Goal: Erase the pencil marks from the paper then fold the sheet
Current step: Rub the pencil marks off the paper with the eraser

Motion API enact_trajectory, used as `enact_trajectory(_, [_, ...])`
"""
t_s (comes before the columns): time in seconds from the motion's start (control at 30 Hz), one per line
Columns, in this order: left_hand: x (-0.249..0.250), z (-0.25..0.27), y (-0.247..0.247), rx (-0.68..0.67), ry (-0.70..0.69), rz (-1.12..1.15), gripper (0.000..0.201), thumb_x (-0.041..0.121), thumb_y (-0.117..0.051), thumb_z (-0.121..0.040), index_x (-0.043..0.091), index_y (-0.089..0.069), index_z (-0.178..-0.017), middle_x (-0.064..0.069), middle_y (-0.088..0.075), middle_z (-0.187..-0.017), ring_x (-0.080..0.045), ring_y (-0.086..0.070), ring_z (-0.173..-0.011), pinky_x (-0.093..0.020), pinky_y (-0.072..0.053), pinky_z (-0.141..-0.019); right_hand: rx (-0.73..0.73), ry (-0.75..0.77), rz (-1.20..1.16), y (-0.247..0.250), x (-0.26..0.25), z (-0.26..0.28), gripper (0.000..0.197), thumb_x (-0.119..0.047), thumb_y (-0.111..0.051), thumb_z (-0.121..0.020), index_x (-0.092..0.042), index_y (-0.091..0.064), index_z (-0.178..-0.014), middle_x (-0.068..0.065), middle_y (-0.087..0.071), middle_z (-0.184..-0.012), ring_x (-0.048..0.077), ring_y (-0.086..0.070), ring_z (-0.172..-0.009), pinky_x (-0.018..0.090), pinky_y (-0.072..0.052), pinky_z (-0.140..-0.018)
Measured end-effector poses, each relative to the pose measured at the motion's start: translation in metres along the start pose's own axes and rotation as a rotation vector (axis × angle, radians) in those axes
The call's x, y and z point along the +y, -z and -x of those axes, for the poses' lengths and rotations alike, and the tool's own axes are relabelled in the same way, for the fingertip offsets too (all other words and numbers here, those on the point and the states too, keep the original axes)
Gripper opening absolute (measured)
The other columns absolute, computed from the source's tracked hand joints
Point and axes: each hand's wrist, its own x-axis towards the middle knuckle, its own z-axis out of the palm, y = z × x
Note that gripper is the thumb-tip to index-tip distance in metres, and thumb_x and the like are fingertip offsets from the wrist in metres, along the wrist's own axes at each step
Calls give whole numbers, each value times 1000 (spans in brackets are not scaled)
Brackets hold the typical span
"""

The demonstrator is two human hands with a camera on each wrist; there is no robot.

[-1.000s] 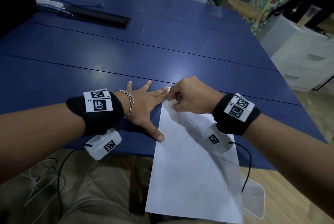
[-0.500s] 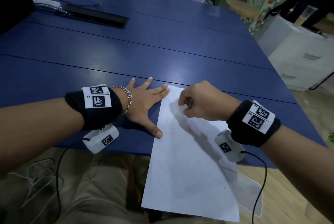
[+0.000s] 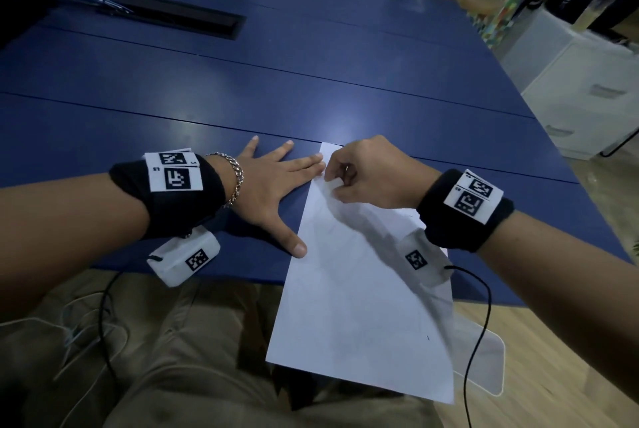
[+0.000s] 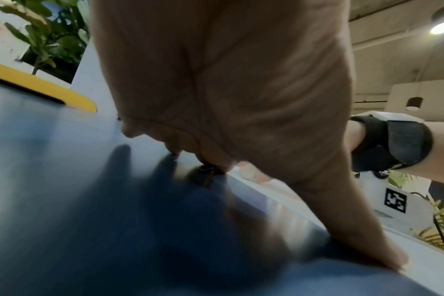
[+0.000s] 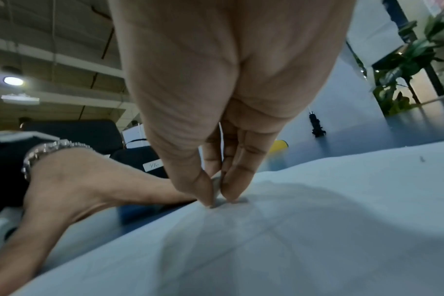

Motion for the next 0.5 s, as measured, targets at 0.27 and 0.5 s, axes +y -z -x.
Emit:
enact_trajectory(0.27, [-2, -3, -1, -30, 3, 27, 153, 109, -53, -41, 48, 29, -155, 31, 33, -161, -31, 30, -154, -79, 16, -112, -21, 111, 33, -15, -21, 17, 19, -23, -72, -76, -24, -73, -95, -12, -66, -77, 6, -55, -65, 21, -47, -65])
enact_trajectory(0.5, [0, -1, 0, -36, 19, 27, 154, 107, -56, -43, 46, 30, -155, 32, 34, -161, -31, 32, -153, -79, 16, -112, 67, 29, 98, -10, -11, 3, 25, -20, -70, -76, -17, -76, -101, -4, -70, -81, 20, -65, -75, 30, -51, -70])
